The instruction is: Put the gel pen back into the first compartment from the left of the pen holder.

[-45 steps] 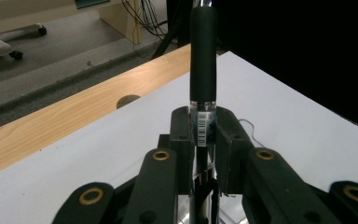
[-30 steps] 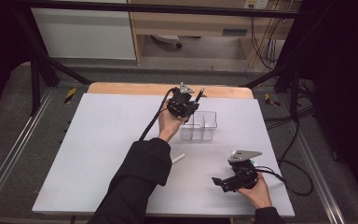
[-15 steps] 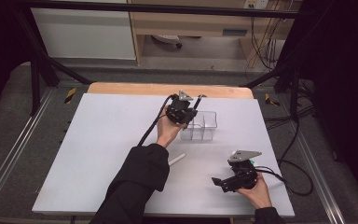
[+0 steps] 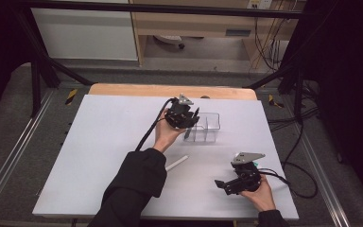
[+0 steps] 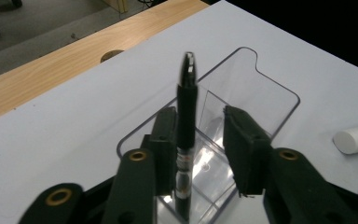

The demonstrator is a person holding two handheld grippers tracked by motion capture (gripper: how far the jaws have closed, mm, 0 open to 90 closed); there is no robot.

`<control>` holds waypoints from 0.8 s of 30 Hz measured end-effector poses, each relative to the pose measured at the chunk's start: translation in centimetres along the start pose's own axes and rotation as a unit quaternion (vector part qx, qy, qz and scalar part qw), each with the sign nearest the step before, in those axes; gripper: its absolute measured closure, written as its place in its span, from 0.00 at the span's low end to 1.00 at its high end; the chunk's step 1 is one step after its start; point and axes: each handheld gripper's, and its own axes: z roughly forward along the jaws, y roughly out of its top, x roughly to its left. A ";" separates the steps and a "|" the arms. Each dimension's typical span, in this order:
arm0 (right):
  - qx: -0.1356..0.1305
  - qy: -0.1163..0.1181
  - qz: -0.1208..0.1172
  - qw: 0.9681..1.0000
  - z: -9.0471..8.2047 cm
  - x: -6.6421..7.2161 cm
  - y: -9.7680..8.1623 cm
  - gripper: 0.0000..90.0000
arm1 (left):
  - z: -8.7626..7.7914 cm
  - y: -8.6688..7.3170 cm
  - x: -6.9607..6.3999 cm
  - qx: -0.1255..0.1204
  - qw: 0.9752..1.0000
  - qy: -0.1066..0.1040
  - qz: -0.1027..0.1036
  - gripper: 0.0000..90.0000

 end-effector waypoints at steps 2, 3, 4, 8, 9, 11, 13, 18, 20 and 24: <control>0.000 -0.001 -0.002 1.000 0.1 0.0 0.0 0.01 | -0.8 -0.1 0.1 0.001 1.000 0.001 0.003 0.62; 0.001 -0.001 -0.001 1.000 0.1 0.0 0.0 0.01 | -1.2 -0.1 0.1 0.004 1.000 -0.001 0.003 0.58; 0.002 0.000 0.001 1.000 0.1 0.0 0.0 0.01 | -1.6 -0.2 0.1 0.005 1.000 -0.004 0.001 0.55; 0.001 -0.002 0.000 1.000 0.1 0.0 0.0 0.01 | -3.4 -0.9 0.0 0.009 1.000 0.003 0.016 0.44; 0.000 -0.002 0.000 1.000 0.1 0.0 0.0 0.01 | -3.8 -1.1 0.0 0.010 1.000 0.004 0.019 0.43; 0.001 -0.003 -0.002 1.000 0.1 0.0 0.0 0.01 | -4.6 -1.6 0.0 0.013 1.000 0.004 0.021 0.38; 0.001 -0.004 -0.001 1.000 0.1 0.0 0.0 0.01 | -5.4 -2.2 0.0 0.015 1.000 0.005 0.022 0.35; 0.005 -0.005 0.000 1.000 0.2 0.1 0.0 0.01 | -6.7 -3.8 0.1 0.030 0.999 0.010 0.024 0.27; 0.004 -0.006 -0.001 1.000 0.2 0.1 0.0 0.01 | -7.1 -4.4 0.1 0.036 0.999 0.013 0.023 0.23; 0.004 -0.006 0.000 1.000 0.2 0.1 0.0 0.01 | -7.7 -5.5 -0.2 0.043 0.999 0.015 0.026 0.18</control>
